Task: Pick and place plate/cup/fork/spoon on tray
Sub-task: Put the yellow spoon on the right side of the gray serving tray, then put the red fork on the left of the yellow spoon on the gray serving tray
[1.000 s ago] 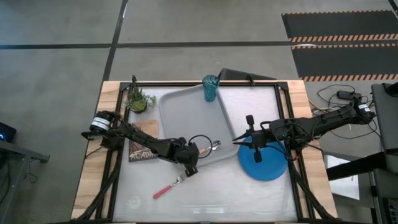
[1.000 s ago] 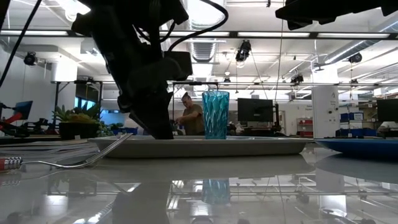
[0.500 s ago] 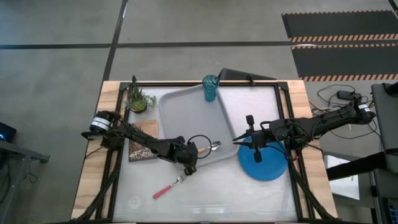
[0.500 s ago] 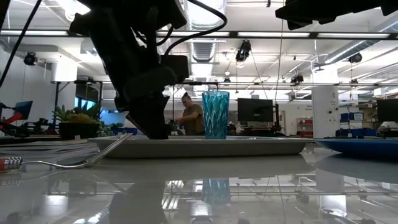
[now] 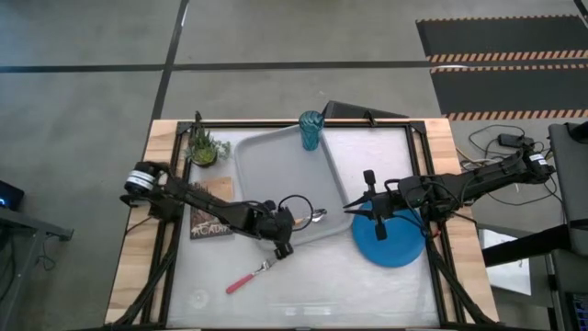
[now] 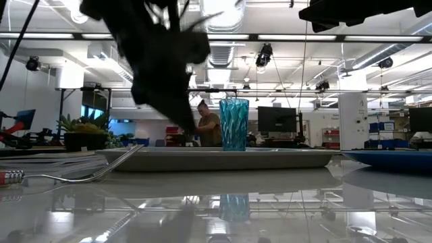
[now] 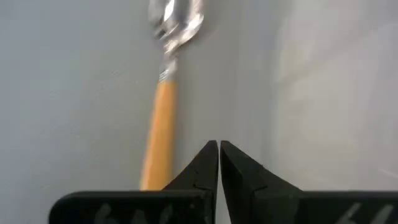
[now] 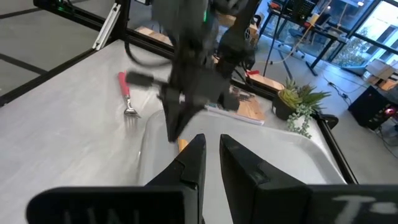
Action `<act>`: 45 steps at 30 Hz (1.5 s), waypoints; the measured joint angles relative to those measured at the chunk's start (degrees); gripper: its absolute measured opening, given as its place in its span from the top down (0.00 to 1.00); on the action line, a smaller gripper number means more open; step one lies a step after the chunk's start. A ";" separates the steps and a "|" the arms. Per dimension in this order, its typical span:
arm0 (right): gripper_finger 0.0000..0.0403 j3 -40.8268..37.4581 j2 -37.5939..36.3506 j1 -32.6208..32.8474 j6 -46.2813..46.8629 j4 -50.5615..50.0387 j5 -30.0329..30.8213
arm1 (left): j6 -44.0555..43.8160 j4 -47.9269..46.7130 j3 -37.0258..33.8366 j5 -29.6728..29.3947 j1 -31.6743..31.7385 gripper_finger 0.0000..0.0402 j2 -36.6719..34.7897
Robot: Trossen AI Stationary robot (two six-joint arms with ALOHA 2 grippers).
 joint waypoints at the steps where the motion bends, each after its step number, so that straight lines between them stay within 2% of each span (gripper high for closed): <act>1: 0.91 0.00 0.00 0.00 0.27 -0.13 0.00 | -0.03 -0.01 0.52 0.16 -0.59 1.00 -0.82; 5: 0.91 0.00 0.00 0.00 0.87 -0.65 -0.02 | -3.43 -0.74 2.62 0.32 -3.39 1.00 -3.87; 10: 0.91 0.00 0.01 0.00 1.53 -0.95 -0.02 | -11.58 -7.40 6.45 0.47 -7.93 1.00 -3.98; 15: 0.91 0.00 0.00 0.00 1.53 -0.97 -0.02 | -28.25 -18.01 9.38 7.72 -12.45 1.00 -3.48; 20: 0.91 0.00 0.00 0.00 2.04 -0.97 -0.06 | -41.31 -20.15 6.84 12.73 -17.52 1.00 -3.37; 24: 0.91 0.00 0.02 0.00 2.27 -0.97 -0.09 | -48.05 -22.22 6.37 18.29 -20.08 1.00 -2.05; 28: 0.91 0.00 0.00 0.00 2.38 -0.97 -0.10 | -49.47 -23.48 8.68 23.95 -20.92 1.00 0.87; 32: 0.91 0.00 0.01 0.00 2.38 -0.93 -0.11 | -49.32 -24.14 12.22 27.59 -21.01 1.00 4.16; 35: 0.91 0.00 0.07 0.00 2.38 -0.97 -0.11 | -49.16 -28.10 14.40 29.26 -21.04 1.00 6.19; 45: 0.91 0.00 0.07 0.00 1.91 -0.97 -0.13 | -44.83 -29.57 11.49 24.82 -20.92 1.00 7.12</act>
